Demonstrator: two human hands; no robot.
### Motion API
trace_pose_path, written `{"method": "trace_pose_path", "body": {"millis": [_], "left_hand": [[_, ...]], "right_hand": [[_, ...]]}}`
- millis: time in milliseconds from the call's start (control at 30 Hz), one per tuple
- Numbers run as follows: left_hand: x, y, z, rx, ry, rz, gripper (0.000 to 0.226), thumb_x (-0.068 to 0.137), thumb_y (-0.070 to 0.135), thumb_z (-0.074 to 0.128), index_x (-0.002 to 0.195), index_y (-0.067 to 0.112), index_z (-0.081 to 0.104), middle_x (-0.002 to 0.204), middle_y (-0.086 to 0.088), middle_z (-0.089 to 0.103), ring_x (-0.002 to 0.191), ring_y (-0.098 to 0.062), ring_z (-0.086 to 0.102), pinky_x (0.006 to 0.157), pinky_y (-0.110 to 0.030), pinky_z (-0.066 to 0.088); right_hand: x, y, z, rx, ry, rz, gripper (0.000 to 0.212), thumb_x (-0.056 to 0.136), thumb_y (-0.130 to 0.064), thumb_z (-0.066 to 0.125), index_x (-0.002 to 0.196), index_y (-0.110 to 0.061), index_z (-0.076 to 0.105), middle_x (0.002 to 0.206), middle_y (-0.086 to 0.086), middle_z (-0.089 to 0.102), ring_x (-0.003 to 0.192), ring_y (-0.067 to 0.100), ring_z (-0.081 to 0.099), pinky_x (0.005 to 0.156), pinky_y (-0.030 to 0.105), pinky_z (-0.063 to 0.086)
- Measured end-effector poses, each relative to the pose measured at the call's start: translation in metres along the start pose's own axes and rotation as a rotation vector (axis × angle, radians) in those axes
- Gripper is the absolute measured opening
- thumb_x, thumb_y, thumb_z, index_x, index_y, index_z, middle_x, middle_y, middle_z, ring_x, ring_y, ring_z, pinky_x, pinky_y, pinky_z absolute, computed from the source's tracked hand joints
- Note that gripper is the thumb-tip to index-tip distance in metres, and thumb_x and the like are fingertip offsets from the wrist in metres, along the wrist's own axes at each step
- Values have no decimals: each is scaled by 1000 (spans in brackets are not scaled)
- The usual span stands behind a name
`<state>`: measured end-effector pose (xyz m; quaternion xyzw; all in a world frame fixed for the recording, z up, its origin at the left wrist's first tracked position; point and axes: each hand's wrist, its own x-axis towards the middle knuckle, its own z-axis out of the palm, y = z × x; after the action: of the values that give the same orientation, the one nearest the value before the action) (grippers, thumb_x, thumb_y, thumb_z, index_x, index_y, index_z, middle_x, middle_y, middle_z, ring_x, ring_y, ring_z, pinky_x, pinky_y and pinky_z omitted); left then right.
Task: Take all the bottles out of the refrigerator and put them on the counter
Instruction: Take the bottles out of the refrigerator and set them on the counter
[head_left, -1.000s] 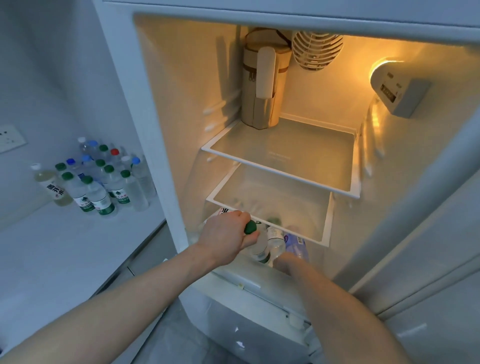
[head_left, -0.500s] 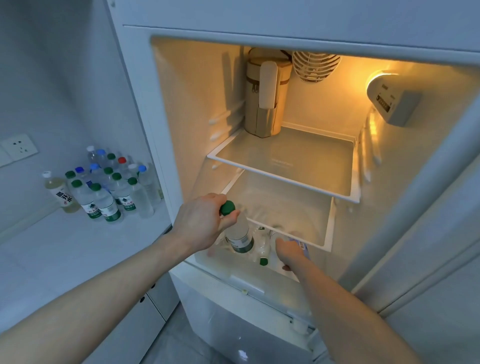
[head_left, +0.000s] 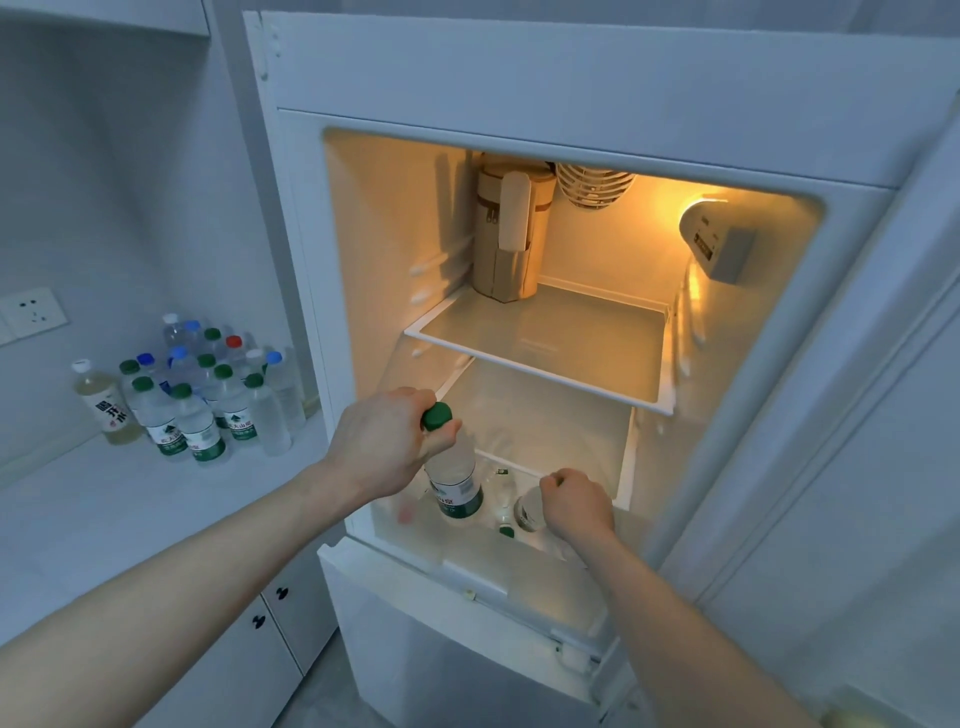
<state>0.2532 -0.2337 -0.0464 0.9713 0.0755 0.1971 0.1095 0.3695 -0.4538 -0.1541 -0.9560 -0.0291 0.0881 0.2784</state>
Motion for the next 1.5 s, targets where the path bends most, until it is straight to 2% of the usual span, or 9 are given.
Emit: {"method": "trace_pose_path", "body": {"millis": [67, 167, 267, 500, 667, 800, 1067, 1233, 1500], "left_hand": [[-5, -1, -4, -17, 12, -3, 48, 94, 62, 48, 67, 24, 38, 67, 4, 48, 62, -19, 48, 50, -32, 32], [-13, -7, -11, -35, 32, -1, 49, 93, 63, 48, 66, 23, 39, 64, 3, 48, 61, -19, 50, 50, -32, 35], [-22, -16, -22, -34, 61, -23, 51, 92, 63, 50, 65, 21, 39, 61, 2, 49, 59, -17, 50, 48, -30, 32], [-67, -61, -59, -3, 104, -119, 55, 88, 64, 50, 63, 17, 39, 55, -1, 46, 57, -19, 49, 47, -31, 31], [-120, -124, -86, 68, 65, -237, 56, 89, 67, 47, 64, 17, 40, 59, 1, 49, 58, -15, 48, 49, -30, 35], [-163, -172, -98, 126, -4, -360, 56, 88, 68, 47, 68, 16, 41, 64, 1, 52, 61, -18, 49, 49, -32, 28], [-222, -266, -124, 213, -87, -528, 52, 90, 68, 47, 68, 20, 43, 73, 3, 56, 72, -22, 56, 56, -33, 33], [-224, -314, -129, 238, -105, -623, 52, 91, 69, 44, 70, 21, 45, 75, 5, 57, 74, -22, 57, 60, -33, 39], [-189, -371, -124, 283, -136, -757, 53, 91, 69, 44, 73, 20, 52, 75, 6, 60, 73, -20, 59, 58, -32, 37]], "right_hand": [[-9, -6, -14, -4, 62, -91, 32, 101, -33, 42, 112, -19, 68, 105, 6, 70, 89, 26, 59, 73, 32, 45], [-28, -23, -33, 41, 160, -263, 24, 99, -33, 47, 105, -22, 68, 99, -1, 70, 87, 22, 59, 73, 34, 47], [-46, -44, -46, 82, 237, -402, 18, 96, -35, 52, 100, -26, 67, 95, -6, 69, 84, 19, 59, 75, 35, 50], [-87, -107, -42, 133, 261, -625, 10, 89, -32, 59, 87, -23, 63, 82, -4, 65, 76, 23, 56, 68, 37, 47], [-120, -171, -2, 181, 161, -743, 12, 88, -34, 62, 80, -25, 60, 71, -4, 62, 68, 20, 53, 60, 32, 32], [-147, -215, 39, 220, 13, -768, 12, 90, -33, 63, 82, -25, 63, 66, -7, 60, 62, 13, 55, 59, 30, 34], [-178, -289, 130, 79, -152, -814, 21, 90, -48, 60, 82, -29, 61, 66, -9, 61, 71, 18, 58, 61, 32, 40], [-169, -329, 166, 4, -231, -877, 24, 91, -52, 56, 85, -30, 59, 72, -7, 64, 75, 22, 60, 65, 34, 48], [-120, -389, 211, -26, -312, -956, 26, 89, -53, 56, 82, -29, 57, 73, -7, 60, 77, 24, 58, 66, 35, 47]]}}
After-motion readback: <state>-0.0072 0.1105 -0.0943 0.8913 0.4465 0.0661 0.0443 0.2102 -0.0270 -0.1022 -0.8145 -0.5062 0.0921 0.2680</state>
